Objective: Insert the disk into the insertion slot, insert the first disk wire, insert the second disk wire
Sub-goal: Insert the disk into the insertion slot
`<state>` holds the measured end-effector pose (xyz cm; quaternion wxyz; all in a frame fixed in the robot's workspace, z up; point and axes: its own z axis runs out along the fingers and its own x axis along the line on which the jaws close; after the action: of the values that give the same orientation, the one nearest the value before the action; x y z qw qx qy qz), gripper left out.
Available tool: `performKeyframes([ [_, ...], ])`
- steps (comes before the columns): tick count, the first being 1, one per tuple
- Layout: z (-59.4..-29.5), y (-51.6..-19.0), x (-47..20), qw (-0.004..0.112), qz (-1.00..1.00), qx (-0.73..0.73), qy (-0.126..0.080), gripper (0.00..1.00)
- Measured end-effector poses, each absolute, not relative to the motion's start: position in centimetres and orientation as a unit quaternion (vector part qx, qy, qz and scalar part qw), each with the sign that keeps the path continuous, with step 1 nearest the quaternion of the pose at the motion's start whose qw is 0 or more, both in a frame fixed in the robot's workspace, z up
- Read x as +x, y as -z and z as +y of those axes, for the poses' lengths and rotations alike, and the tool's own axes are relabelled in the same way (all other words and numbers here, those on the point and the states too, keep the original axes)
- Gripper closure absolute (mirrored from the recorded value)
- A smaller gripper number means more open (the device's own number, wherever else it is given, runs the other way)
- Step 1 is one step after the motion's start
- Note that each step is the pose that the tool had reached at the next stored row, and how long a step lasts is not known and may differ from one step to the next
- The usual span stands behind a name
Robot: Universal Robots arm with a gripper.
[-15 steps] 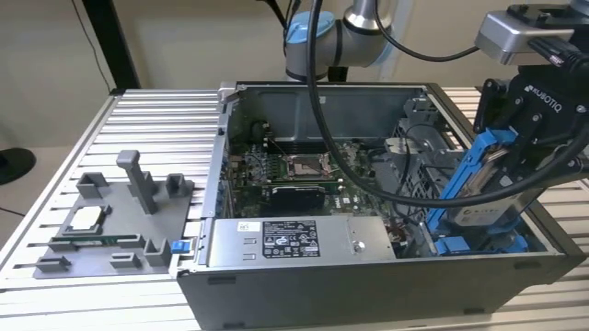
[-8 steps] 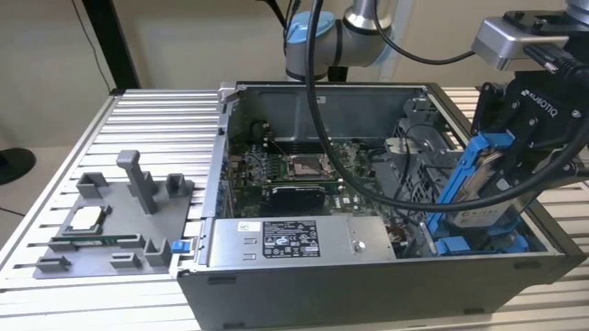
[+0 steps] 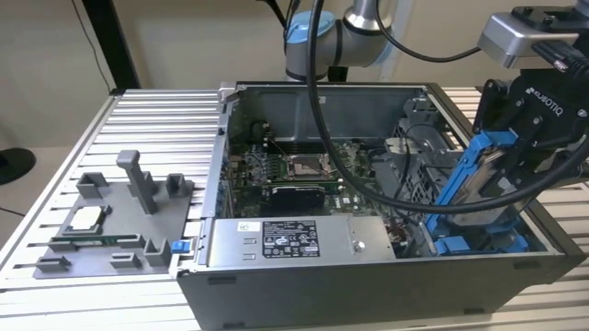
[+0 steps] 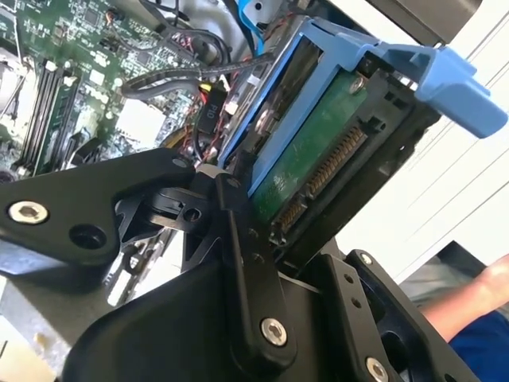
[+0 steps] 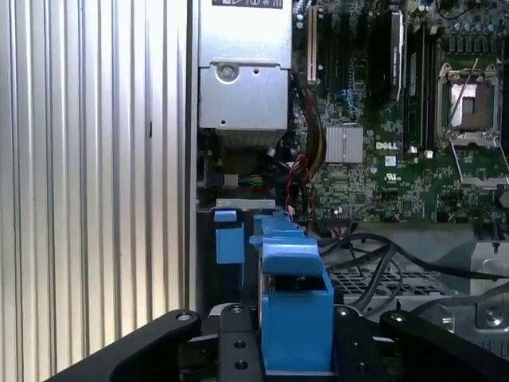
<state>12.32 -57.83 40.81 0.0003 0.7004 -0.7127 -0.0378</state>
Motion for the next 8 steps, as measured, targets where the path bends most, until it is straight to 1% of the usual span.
performKeyframes([
  [2,-57.94,-40.87,12.33,0.002,-0.713,0.7,0.04,1.0],
  [5,-58.01,-40.74,12.42,0.007,-0.713,0.7,0.045,1.0],
  [8,-58.11,-40.5,12.61,0.009,-0.713,0.7,0.047,1.0],
])
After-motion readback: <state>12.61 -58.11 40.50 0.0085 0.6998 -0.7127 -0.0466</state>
